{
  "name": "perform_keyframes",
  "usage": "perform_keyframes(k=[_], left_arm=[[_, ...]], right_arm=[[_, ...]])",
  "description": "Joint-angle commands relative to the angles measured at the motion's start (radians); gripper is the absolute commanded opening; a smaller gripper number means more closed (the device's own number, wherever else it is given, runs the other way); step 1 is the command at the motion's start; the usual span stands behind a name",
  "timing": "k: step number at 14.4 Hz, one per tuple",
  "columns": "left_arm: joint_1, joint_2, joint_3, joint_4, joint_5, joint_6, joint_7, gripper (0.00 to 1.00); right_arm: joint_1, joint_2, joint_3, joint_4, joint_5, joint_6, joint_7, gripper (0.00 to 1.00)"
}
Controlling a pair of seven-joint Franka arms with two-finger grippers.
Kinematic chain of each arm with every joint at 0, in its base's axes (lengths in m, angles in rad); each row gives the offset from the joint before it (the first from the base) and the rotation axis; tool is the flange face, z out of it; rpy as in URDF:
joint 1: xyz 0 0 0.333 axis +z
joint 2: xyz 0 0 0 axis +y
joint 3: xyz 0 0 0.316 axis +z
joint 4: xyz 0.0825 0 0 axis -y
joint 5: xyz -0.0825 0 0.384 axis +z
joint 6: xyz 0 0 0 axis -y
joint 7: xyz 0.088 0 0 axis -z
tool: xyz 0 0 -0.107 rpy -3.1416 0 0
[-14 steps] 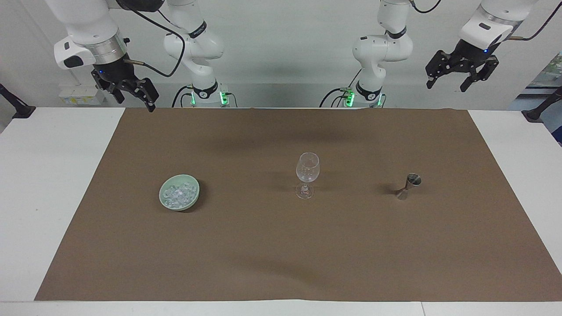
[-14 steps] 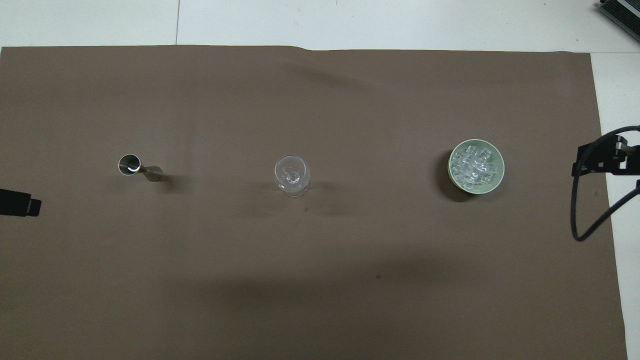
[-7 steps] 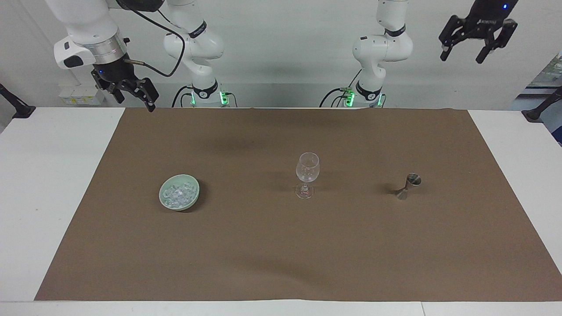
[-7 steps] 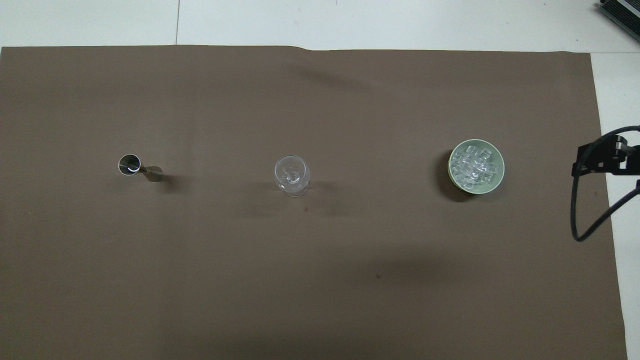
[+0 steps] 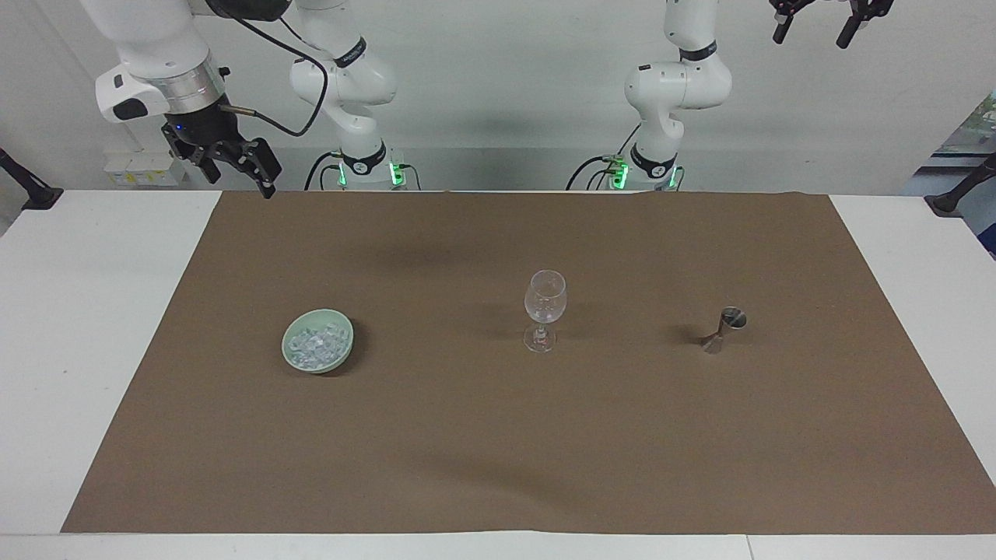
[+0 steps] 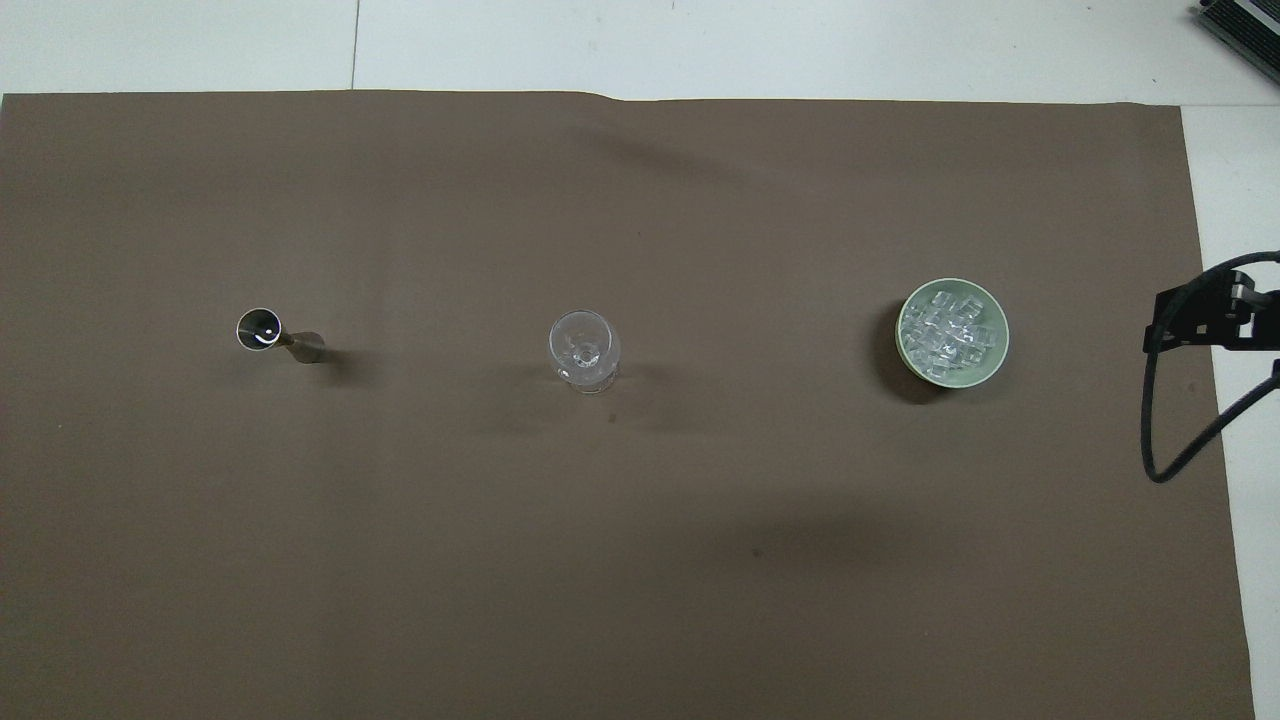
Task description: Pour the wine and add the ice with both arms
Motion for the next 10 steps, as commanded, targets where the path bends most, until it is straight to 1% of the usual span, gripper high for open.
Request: perform_keyframes(k=[1,6,10], left_arm=[[0.001,0.016,-0.001,-0.004,0.017,0.023,0.012,1.00],[-0.008,0.177,-0.001,-0.044,0.014,0.124,0.028,1.00],[-0.008,0.251,-0.001,-0.113,0.009,0.255,0.033,1.00]], right_arm=[[-0.006,-0.004,0.003,-0.008,0.005,0.017,-0.017,1.00],[-0.006,-0.004,0.003,-0.008,0.005,0.017,-0.017,1.00],[-0.006,-0.004,0.003,-0.008,0.005,0.017,-0.017,1.00]])
